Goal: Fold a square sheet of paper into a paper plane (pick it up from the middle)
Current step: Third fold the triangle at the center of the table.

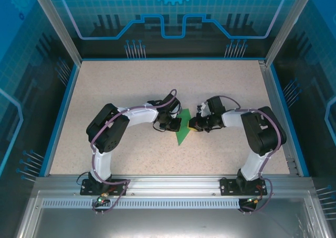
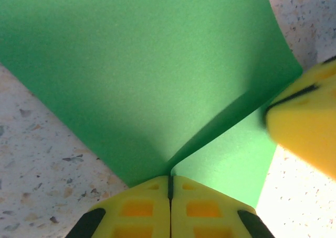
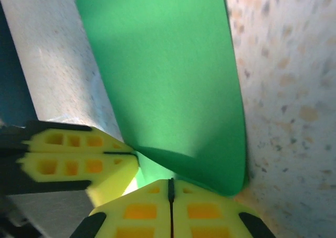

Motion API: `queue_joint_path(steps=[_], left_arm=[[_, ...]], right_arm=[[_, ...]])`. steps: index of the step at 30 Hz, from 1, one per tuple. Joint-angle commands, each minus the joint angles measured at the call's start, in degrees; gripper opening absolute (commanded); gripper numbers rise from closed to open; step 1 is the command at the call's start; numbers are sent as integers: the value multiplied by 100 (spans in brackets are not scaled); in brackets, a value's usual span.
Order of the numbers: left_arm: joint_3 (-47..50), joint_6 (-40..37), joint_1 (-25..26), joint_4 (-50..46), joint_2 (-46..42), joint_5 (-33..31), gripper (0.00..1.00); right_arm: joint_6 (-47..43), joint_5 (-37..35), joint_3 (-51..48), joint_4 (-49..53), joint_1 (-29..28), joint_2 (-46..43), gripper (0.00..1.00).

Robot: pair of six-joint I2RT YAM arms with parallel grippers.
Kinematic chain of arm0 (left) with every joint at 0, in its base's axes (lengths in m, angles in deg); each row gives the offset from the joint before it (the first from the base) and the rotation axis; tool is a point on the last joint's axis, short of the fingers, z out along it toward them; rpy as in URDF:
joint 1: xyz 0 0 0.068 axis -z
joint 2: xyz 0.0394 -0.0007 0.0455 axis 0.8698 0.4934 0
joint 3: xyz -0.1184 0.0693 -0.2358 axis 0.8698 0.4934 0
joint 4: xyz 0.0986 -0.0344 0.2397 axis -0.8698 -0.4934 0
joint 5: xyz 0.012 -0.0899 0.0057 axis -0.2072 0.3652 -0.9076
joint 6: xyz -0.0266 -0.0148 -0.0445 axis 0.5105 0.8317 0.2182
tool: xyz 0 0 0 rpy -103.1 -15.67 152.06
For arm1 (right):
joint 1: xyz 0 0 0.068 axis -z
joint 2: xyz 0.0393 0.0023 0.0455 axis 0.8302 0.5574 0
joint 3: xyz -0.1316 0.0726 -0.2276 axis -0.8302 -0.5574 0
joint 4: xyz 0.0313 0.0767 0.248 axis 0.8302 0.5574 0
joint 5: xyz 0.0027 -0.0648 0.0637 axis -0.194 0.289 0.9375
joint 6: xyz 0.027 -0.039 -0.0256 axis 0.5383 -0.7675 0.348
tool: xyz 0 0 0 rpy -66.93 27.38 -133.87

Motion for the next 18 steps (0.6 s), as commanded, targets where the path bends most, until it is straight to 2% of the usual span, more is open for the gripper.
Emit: queue_joint_path(steps=[1,6,18], left_arm=[[78,-145,2,-401,199,-223,6],[76,-151,-4,-382,215,-209,6],[76,-181,-1,-408,210,-216,6]], right_arm=[[-95,216,219,71,268,-34,6],[-79,345,318,-80,292,313,5],[-306,-153,115,62,287,699,5]])
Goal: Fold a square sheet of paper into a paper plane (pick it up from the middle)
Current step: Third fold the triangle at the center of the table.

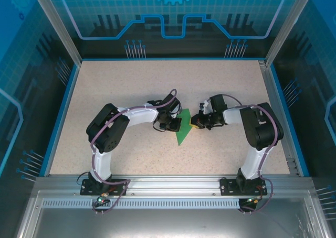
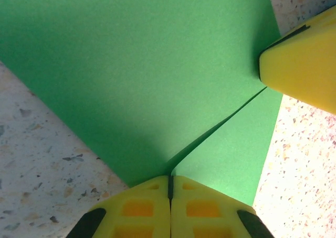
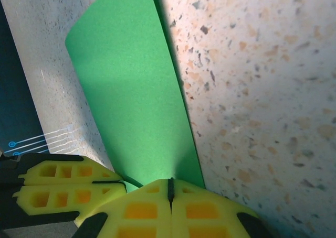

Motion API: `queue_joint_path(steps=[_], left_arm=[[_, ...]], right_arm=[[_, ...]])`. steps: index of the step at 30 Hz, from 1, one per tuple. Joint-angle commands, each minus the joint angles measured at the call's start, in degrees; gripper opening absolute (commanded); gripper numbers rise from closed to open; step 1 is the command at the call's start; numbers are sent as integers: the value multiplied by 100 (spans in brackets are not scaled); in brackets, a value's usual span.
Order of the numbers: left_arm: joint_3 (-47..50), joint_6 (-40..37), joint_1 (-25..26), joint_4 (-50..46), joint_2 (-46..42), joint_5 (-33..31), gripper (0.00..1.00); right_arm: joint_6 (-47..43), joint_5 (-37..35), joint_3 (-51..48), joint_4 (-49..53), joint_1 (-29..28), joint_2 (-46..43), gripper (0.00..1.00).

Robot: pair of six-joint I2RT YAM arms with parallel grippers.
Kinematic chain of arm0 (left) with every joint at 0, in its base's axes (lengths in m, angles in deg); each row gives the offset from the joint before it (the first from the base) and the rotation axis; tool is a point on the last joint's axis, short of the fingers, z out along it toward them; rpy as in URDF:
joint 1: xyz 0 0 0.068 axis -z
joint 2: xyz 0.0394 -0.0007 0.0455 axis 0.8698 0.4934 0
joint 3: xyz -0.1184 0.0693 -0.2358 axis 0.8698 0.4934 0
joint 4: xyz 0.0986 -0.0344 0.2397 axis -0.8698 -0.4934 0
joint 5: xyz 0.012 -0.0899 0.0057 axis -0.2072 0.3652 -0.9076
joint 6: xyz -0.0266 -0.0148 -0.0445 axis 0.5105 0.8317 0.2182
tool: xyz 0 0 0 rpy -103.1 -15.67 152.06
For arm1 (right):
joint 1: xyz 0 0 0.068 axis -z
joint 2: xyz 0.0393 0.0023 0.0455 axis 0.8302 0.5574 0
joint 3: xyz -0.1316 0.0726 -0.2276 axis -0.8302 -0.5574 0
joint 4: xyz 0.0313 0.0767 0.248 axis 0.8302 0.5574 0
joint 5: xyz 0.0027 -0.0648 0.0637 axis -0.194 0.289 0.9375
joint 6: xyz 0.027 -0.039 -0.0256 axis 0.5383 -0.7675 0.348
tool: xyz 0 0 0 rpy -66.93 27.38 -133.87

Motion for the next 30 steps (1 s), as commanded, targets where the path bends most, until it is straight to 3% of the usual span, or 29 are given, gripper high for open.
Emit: queue_joint_path(steps=[1,9,15,30], left_arm=[[82,-189,-4,-414,208,-218,6],[40,-217,2,-443,199,-226,6],[3,-235,1,-490,191,-243,7],[-25,-140,2,-505,23,-314,10]], right_arm=[[-180,-265,-83,225,32,180,5],[-347,-258,105,715,-75,-768,6],[-372,-198,233,745,-457,-594,5],[-351,-705,23,794,-483,57,2]])
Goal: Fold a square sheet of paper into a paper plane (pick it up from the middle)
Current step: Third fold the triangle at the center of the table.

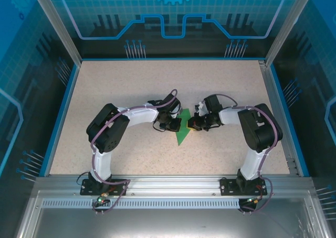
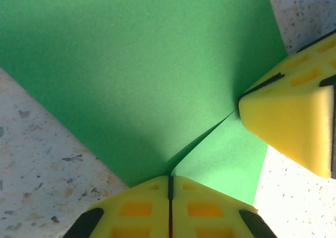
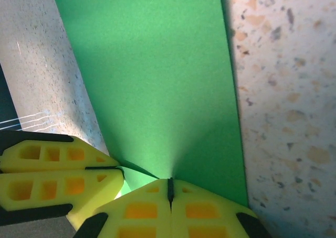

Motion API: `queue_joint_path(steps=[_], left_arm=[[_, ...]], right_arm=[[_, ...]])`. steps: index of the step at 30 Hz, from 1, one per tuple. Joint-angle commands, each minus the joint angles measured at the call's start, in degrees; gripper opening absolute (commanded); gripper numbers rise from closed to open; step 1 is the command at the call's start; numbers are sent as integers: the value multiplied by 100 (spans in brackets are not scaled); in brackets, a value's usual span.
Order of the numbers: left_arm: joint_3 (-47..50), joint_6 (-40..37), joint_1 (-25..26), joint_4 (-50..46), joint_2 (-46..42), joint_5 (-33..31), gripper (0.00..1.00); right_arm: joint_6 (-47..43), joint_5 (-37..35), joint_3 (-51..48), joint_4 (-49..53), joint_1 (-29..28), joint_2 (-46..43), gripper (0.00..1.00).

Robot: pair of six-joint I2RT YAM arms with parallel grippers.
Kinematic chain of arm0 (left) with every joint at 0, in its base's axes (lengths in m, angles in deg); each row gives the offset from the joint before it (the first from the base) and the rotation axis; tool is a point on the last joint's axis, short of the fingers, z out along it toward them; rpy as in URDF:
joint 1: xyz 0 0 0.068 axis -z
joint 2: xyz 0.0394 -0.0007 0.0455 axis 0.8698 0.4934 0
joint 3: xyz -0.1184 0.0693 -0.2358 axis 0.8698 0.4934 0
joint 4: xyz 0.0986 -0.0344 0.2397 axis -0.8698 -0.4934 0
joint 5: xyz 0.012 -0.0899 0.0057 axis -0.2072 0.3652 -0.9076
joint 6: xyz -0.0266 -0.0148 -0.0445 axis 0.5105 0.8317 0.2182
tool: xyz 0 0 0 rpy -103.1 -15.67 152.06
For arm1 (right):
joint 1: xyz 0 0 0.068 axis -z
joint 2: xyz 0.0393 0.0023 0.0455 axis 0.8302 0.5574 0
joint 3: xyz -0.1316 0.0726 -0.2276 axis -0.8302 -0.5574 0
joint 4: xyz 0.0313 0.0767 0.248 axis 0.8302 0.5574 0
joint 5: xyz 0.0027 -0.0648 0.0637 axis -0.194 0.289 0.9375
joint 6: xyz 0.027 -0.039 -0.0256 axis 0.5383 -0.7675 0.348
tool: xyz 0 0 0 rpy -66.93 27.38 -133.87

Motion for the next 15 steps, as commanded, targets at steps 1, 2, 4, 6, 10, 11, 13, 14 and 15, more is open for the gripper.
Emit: queue_joint_path(steps=[1,2,4,6,10,11,13,14,15], left_arm=[[15,24,-6,-444,-29,-318,12],[-4,55,-7,-466,-90,-381,13],[-46,177,-3,-564,-226,-600,22],[-86,316,-9,-668,-440,-842,29],[-139,739,-21,-900,-803,-1174,39],[-163,899,-23,-994,-871,-1282,40],[-161,1138,-18,-1074,-1016,-1272,39],[-99,1299,-19,-966,-1122,-1101,38],[0,1427,-16,-778,-1207,-839,36]], right_arm=[[-10,-373,-129,270,-68,186,2],[43,-396,-165,264,-85,182,2],[164,-468,-248,189,-140,139,2],[334,-528,-347,47,-188,68,2],[625,-708,-442,-42,-308,-34,2],[680,-779,-465,-37,-341,-55,2],[799,-870,-498,-34,-376,-100,2],[856,-888,-533,-75,-389,-117,2],[937,-893,-574,-141,-398,-141,3]])
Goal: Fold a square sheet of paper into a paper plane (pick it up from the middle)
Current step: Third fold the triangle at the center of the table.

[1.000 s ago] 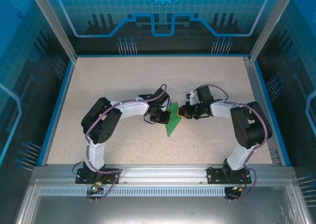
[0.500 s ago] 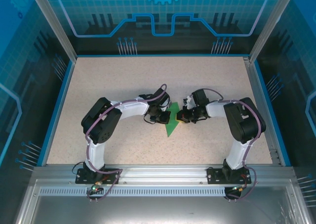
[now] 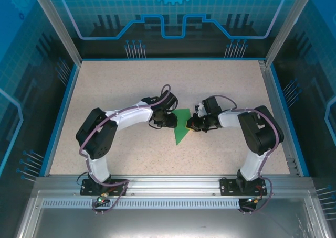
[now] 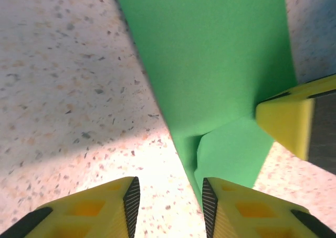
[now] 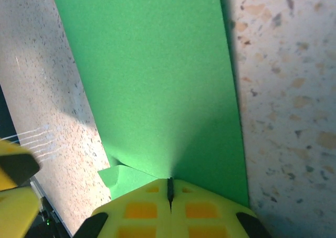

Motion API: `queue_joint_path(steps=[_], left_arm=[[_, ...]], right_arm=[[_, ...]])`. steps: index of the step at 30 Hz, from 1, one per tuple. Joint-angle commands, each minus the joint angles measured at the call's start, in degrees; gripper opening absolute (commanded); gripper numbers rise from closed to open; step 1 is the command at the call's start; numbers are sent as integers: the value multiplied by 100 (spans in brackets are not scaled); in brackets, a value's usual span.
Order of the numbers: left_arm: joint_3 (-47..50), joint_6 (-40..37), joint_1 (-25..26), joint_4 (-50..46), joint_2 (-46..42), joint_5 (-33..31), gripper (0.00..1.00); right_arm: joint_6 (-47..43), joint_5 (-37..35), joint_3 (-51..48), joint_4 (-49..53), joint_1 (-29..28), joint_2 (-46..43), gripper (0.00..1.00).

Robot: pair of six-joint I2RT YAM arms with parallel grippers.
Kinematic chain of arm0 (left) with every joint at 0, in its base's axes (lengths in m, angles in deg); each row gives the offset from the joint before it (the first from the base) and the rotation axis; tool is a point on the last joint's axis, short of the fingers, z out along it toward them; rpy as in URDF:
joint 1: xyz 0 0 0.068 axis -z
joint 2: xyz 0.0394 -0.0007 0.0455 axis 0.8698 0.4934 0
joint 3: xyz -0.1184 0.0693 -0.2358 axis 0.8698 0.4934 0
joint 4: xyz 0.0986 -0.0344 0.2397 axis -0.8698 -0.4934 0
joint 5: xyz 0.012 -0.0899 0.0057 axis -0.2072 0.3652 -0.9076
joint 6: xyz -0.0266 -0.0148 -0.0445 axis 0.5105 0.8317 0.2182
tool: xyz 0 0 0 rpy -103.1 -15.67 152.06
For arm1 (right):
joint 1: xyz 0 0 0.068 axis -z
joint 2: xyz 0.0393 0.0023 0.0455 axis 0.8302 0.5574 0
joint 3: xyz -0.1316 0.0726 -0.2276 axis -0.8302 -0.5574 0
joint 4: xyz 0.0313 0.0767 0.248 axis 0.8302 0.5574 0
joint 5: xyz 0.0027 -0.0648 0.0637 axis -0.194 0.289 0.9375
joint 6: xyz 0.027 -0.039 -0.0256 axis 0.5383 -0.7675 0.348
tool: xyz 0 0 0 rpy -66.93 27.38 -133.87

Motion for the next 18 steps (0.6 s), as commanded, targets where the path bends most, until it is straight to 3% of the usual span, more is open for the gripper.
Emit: queue_joint_path(steps=[1,7,11,18], left_arm=[[74,633,-22,141,-374,472,35],[297,1322,-21,1230,-66,1565,23],[195,1579,-46,1246,391,1383,16],[446,1730,-161,1263,793,1018,13]], right_arm=[[356,-454,-319,269,-177,63,3],[599,-381,-439,61,-203,30,3],[612,-445,-457,92,-208,1,3],[592,-358,-446,80,-210,-65,4]])
